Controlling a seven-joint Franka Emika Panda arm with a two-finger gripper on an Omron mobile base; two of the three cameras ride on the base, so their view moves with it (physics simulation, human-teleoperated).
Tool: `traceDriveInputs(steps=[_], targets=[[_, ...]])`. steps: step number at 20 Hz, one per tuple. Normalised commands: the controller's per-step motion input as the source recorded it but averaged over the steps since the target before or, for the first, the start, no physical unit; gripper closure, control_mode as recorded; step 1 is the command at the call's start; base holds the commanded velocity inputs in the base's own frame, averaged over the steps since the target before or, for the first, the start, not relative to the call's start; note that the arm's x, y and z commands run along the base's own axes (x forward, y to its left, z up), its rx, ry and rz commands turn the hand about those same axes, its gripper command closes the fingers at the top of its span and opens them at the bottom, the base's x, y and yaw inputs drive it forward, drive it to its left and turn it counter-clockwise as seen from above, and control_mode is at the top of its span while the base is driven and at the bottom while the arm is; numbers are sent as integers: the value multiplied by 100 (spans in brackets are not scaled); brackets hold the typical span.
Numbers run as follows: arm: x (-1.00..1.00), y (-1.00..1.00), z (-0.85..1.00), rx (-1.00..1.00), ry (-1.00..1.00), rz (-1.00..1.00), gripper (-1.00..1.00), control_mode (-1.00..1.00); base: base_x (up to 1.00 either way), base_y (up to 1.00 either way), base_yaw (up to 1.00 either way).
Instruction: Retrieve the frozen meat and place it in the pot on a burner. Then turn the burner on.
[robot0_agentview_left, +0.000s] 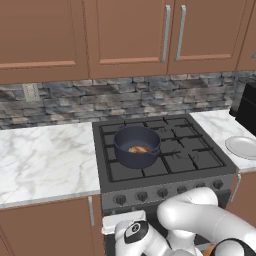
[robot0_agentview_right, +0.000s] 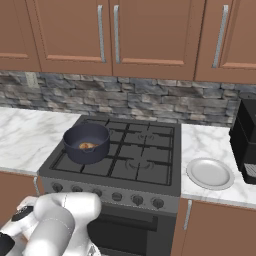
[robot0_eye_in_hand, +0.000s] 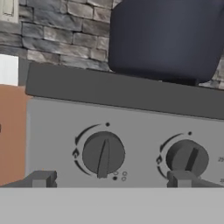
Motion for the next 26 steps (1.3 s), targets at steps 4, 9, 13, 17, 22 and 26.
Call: traceDriveInputs(steps=[4,9,13,17,22,26], targets=[[19,0,-18,1,0,0,-100,-100,0,0,0],[16,0,-21,0,0,0,-100,-100,0,0,0],[12,0,-16,0,-1,0,-100,-100,0,0,0],[17,0,-2,1,-4,0,-100,-100,0,0,0],[22,0,-7,1,-10,0,-100,-100,0,0,0],[15,0,-6,0,-11,0,-100,-100,0,0,0]])
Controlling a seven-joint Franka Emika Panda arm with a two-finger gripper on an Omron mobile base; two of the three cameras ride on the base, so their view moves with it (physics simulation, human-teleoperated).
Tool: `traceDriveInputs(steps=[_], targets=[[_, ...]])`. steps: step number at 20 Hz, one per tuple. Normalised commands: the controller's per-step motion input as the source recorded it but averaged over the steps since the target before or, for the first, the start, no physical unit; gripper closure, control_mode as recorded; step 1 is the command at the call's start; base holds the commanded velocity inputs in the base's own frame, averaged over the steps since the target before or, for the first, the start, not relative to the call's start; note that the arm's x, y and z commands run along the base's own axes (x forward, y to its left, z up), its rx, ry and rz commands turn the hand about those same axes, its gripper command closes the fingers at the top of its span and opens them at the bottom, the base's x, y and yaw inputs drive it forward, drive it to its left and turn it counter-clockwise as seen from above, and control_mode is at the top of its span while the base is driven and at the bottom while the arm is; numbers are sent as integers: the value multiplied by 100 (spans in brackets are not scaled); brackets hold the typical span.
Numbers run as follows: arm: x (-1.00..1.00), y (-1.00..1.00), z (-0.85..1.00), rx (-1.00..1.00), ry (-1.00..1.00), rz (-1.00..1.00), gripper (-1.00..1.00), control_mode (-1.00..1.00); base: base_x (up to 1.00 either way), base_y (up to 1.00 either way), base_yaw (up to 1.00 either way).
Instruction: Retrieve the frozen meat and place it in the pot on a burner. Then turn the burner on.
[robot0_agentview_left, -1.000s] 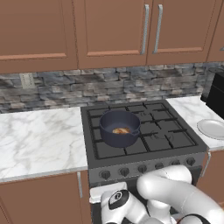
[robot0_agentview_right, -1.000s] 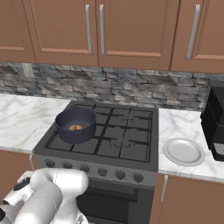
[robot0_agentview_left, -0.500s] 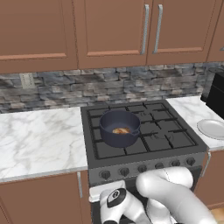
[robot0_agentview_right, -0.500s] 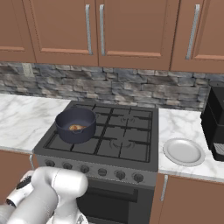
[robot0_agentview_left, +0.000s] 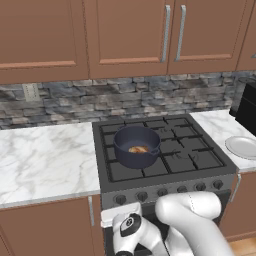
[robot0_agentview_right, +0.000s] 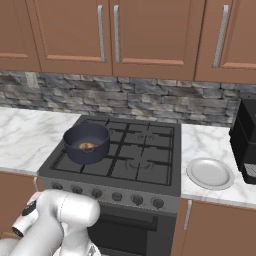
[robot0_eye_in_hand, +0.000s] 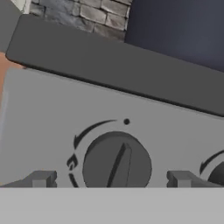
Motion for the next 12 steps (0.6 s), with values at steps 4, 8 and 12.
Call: traceDriveInputs(steps=[4,8,12], targets=[[17,-6,0,9,-8,-2,-100,-100,0,0,0],[24,-19,0,15,-2,-7,-100,-100,0,0,0],[26,-4,-1,6,0,-6,-100,-100,0,0,0]])
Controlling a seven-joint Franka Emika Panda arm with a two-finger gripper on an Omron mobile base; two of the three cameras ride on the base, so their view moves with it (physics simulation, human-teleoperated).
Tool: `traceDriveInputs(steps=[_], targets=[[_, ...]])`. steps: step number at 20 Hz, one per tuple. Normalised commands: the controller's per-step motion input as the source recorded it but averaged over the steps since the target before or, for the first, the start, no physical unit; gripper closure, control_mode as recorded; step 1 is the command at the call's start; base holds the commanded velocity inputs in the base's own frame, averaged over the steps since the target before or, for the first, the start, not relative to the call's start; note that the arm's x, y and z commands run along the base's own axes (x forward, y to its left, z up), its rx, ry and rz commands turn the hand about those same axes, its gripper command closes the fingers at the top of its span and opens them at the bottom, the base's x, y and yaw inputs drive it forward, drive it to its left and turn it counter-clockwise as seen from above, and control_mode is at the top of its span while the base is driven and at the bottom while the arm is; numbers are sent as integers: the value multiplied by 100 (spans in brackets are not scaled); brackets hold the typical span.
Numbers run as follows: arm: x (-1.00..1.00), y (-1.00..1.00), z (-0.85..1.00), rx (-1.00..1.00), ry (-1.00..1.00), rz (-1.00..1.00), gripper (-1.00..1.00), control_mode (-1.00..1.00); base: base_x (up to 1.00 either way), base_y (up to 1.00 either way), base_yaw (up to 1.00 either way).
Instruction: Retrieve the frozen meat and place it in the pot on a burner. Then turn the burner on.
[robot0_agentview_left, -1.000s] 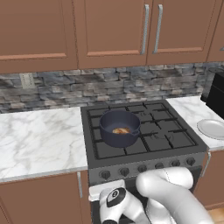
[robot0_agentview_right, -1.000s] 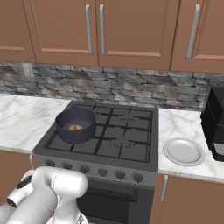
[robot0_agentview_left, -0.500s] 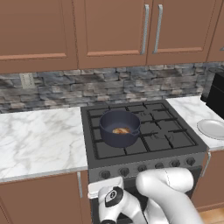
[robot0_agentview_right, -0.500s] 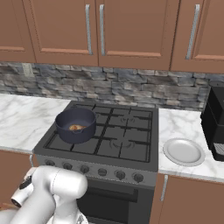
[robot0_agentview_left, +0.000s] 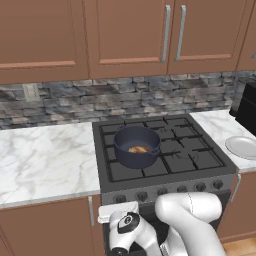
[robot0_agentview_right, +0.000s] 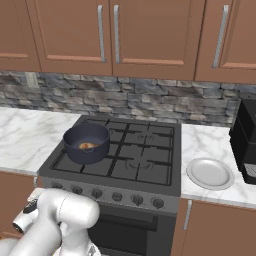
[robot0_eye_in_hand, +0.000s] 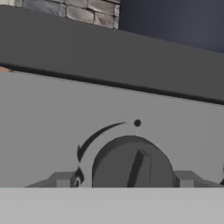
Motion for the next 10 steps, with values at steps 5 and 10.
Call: traceDriveInputs(steps=[5,10], targets=[[0,0,-4,1,-3,0,-100,-100,0,0,0],[0,0,0,1,-3,0,100,-100,0,0,0]])
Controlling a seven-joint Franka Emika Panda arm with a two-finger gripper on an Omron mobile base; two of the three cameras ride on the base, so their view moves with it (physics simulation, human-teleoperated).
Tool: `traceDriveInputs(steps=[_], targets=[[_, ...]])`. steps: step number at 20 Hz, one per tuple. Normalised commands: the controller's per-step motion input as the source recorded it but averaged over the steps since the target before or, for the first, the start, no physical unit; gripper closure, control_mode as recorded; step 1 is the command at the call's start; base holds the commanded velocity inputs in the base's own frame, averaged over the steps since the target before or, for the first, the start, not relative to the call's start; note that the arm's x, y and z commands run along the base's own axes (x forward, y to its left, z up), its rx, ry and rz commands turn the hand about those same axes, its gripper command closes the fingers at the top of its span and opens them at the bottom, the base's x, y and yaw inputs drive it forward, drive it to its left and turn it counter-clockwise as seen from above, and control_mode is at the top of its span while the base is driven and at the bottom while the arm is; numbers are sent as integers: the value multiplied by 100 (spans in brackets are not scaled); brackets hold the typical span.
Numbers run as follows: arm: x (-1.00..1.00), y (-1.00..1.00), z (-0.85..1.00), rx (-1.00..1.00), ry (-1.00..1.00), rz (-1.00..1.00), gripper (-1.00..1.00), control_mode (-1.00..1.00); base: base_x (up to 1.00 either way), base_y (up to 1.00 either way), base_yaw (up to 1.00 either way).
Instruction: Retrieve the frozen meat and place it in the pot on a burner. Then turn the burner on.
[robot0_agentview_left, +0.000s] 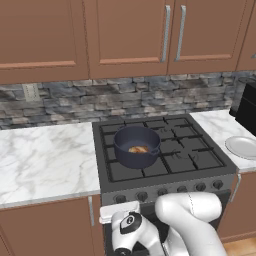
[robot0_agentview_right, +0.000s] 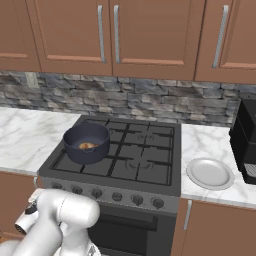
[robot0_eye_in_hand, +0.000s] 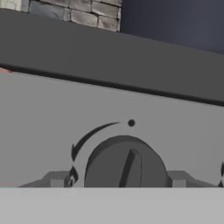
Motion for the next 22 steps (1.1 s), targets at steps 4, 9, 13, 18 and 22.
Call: traceDriveInputs(steps=[4,9,13,18,22], targets=[[0,0,0,0,-3,0,100,-100,0,0,0],[11,2,0,-6,-6,12,100,-100,0,0,0],[0,0,0,-27,-23,31,100,-100,0,0,0],[0,-1,0,-35,-7,31,100,-100,0,0,0],[0,0,0,-50,1,27,100,-100,0,0,0]])
